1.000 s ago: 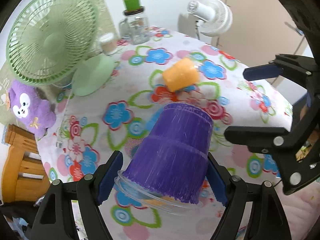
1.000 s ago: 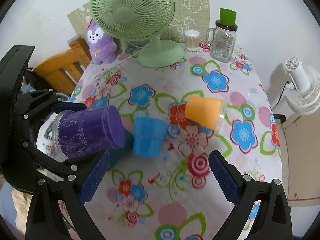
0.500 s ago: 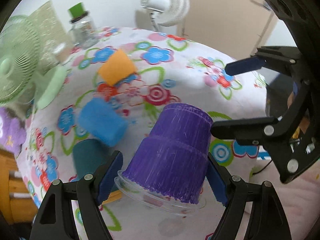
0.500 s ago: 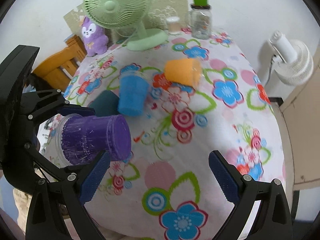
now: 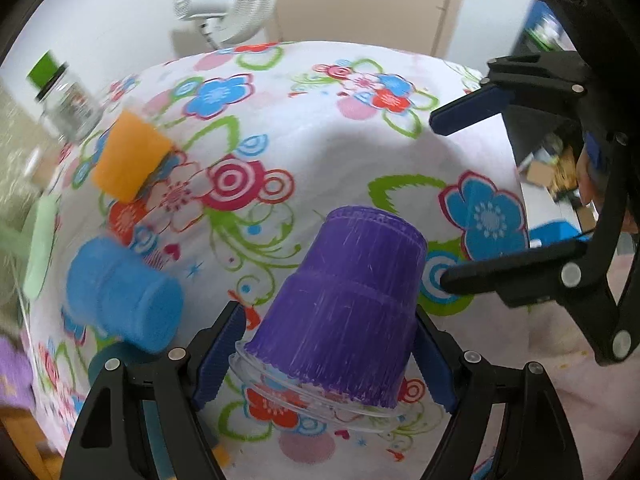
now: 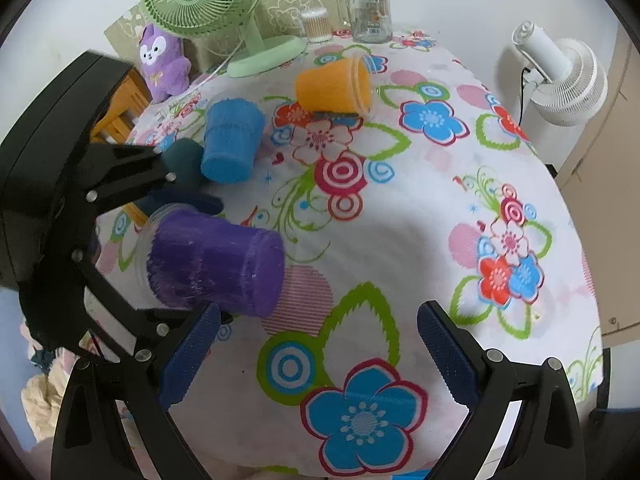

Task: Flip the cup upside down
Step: 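Carry the purple cup with the right gripper over the open table area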

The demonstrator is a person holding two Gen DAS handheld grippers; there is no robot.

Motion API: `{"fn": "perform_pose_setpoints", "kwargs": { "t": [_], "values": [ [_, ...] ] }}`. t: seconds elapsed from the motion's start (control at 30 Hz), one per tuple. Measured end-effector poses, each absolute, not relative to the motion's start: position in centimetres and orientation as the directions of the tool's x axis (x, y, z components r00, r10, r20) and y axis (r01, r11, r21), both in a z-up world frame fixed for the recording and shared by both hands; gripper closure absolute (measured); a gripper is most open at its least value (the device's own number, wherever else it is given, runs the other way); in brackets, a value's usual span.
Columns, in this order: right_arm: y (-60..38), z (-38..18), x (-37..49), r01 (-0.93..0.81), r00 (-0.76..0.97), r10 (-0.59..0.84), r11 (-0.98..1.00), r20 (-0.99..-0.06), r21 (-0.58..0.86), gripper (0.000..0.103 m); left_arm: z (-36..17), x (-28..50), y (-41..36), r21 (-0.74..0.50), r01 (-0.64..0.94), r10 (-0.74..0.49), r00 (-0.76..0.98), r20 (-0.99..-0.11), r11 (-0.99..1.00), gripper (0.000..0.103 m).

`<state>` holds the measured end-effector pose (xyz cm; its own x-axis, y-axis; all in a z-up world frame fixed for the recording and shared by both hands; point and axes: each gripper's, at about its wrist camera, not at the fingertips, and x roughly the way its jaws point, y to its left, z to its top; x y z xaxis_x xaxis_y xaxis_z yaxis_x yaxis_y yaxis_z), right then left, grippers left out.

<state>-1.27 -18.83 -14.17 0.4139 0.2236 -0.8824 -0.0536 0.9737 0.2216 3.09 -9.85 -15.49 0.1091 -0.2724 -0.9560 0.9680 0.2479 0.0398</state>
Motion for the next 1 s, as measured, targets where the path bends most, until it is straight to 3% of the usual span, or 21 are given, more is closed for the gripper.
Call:
{"fn": "perform_pose_setpoints", "kwargs": {
  "t": [0.33, 0.5, 0.77, 1.0],
  "values": [
    [-18.5, -15.9, -2.1, 0.004, 0.413, 0.214, 0.972, -0.885, 0.236, 0.003, -16.8, 2.6, -10.1, 0.05, 0.992, -0.301, 0.083, -0.95, 0.114, 0.02],
    [-18.4, -15.8, -2.1, 0.01, 0.418, 0.212, 0.971, -0.883, 0.238, 0.003, -16.5, 3.1, -9.7, 0.009, 0.987, -0.288, 0.056, -0.956, 0.163, 0.01],
    [-17.7, -14.0, -1.5, -0.11, 0.417, 0.277, 0.961, -0.865, 0.255, 0.003, -14.0, 3.9, -7.4, 0.016, 0.922, -0.275, 0.132, -0.952, 0.387, 0.007],
    [-17.7, -13.1, -0.5, -0.298, 0.424, 0.348, 0.925, -0.836, 0.234, 0.003, -12.4, 2.7, -5.5, -0.01, 0.743, -0.267, 0.228, -0.936, 0.669, 0.007]
  ]
}}
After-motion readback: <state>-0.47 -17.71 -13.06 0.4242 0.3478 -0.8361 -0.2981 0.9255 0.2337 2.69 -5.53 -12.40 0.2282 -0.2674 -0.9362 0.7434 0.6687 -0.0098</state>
